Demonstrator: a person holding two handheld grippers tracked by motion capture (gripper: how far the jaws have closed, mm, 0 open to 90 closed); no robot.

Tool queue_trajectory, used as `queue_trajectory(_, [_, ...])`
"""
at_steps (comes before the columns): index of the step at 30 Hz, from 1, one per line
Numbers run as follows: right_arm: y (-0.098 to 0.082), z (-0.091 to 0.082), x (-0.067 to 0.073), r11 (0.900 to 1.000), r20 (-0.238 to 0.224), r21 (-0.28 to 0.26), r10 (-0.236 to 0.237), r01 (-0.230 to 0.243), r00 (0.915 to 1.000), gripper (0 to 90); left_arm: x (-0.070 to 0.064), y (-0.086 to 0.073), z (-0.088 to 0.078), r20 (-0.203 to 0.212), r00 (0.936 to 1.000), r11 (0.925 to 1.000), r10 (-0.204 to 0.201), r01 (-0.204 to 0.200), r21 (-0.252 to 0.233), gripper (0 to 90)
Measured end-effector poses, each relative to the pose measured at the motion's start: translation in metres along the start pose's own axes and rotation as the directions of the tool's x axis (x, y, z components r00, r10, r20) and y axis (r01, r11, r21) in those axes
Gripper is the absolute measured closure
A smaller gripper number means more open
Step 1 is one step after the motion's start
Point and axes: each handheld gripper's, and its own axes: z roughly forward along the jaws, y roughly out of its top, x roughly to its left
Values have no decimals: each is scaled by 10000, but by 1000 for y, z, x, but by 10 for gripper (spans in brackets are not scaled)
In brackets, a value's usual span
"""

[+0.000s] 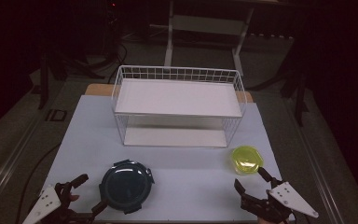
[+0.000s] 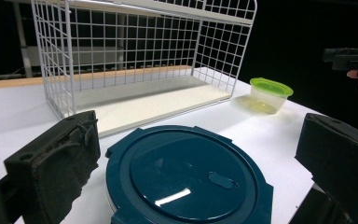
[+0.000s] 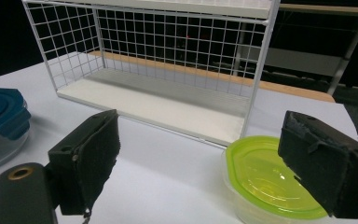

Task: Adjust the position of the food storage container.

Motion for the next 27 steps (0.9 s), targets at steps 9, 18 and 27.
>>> queue_trajectory(9, [1,-1,0,10000,-8,-21,48,-48,10000,122,1,4,-2,137,9995,9994,271,-274,215,0])
queue_trajectory(18, [1,-1,0,9998,-14,3,180,-180,9998,122,18,20,-13,640,9974,9959,318,-370,826,0])
queue_trajectory(27, [1,0,1,9998,-18,23,199,-199,9998,122,41,8,-18,1014,9944,9717,315,-542,2297,239])
